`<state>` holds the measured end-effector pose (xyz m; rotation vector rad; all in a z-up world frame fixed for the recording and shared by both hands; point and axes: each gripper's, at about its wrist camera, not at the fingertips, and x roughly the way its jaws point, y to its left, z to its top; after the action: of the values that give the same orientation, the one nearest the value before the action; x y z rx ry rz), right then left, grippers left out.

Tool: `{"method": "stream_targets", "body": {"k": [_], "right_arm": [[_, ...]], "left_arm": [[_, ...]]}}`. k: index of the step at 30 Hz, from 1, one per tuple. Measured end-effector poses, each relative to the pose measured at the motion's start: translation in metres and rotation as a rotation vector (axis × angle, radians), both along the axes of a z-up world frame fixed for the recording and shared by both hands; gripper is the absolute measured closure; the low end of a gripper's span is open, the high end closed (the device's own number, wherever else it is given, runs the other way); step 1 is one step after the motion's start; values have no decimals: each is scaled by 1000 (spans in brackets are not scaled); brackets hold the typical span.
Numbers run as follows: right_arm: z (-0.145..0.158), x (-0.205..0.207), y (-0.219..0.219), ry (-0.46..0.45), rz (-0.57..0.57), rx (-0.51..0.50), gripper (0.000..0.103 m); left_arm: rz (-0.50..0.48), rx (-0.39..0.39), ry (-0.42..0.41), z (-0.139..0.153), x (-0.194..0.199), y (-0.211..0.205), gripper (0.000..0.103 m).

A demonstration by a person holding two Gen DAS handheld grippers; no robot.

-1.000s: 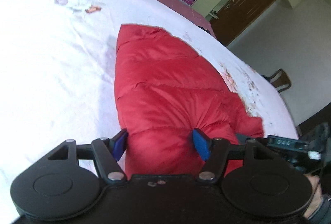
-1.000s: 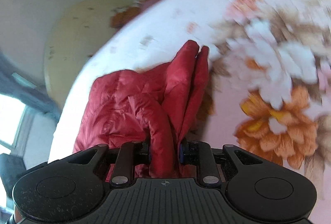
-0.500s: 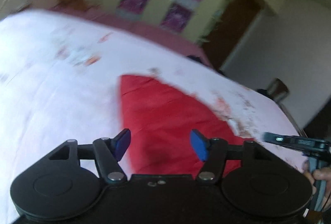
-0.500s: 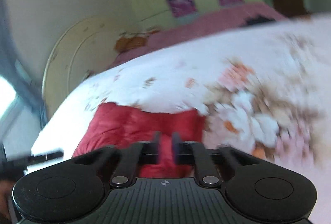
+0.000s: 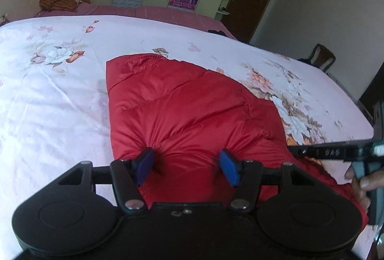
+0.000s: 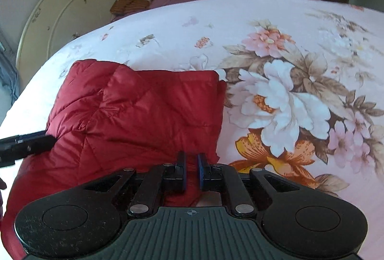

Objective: Fold large clothes
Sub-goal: 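Lower the folded jacket onto the bed and open both grippers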

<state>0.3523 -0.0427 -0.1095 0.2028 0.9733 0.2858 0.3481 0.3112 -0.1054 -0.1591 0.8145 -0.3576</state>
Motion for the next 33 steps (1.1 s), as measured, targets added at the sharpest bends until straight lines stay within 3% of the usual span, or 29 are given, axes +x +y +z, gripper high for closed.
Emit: {"method": "stream_targets", "body": {"k": [5,7,10,14,18,21,28,33], "right_arm": [[73,-52,-1,-137,30,82,94],[82,-72,5,-136,75,95,94],[77,-94,22,-122,149,31,94],[49,-102,33,-97,185,-72,94],[21,-95,30,-65,175,-65,94],[26,-98,28,-70,165,-63,94],[78,-157,17,-190,203,31,94],[53,-156,27,-124,206,-15,94]], "left_arm": [[-56,-42,-42,44,-45,2,45],[-84,-28,-34,45,-64,-6,45],[-104,15,-32,37,-89,-21,47],[-94,97,-61,20,-111,-36,47],[-78,115,-74,8,-113,-41,46],[-58,140,-65,12,-115,-43,47],[3,153,-78,41,-154,-42,48],[-5,188,-53,27,-162,-51,48]]}}
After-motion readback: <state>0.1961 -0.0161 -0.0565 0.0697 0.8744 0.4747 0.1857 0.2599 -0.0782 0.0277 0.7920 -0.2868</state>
